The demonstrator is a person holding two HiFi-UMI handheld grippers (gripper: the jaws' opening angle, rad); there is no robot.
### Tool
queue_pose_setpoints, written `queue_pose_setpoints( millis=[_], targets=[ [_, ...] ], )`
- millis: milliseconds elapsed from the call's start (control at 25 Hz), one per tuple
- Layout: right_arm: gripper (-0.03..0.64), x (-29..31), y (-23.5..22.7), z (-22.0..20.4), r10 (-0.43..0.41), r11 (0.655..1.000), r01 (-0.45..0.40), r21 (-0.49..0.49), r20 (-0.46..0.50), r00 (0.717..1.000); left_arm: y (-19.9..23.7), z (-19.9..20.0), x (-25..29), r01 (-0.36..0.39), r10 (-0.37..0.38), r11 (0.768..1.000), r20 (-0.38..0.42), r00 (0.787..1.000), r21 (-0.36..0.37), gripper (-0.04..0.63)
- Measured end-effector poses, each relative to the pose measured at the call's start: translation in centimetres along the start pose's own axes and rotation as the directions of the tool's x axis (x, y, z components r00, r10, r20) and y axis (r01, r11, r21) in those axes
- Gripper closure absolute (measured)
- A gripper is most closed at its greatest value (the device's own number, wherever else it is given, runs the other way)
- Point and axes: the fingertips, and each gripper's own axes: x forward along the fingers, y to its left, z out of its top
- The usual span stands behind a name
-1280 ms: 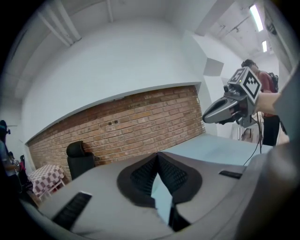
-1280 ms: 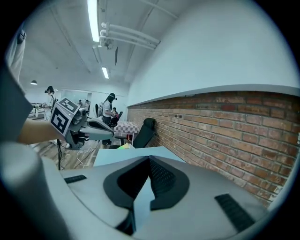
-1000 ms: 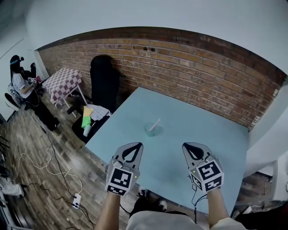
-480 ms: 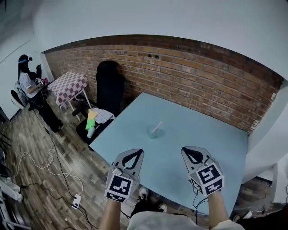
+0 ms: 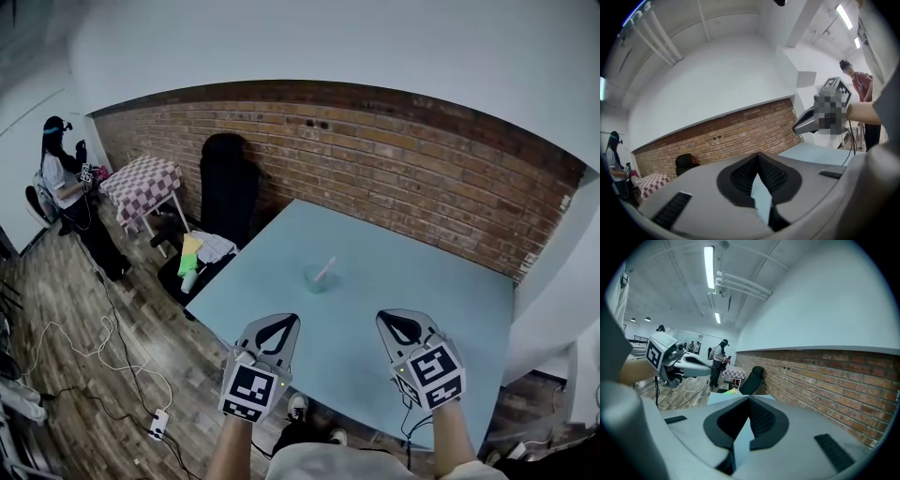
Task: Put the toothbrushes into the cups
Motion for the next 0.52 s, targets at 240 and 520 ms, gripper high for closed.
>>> queue_pose_setpoints(
  millis=[240,520],
  targets=[
    [0.611,0.2,-0.2,-0.5,0.001,1.000,-0.001,0.005,-0.008,1.000,-0.2,-0.5,0.3,0.006,-0.006,1.000,-0.013,1.000,-0.014,0.580],
    [0.609,1.1,-0.7,-1.0,0.014,1.000,-0.014,-0.007,-0.023,1.000,0.1,-1.4,1.4,0.011,-0.012,1.000,-0.039,0.999,-0.027,0.580]
  ],
)
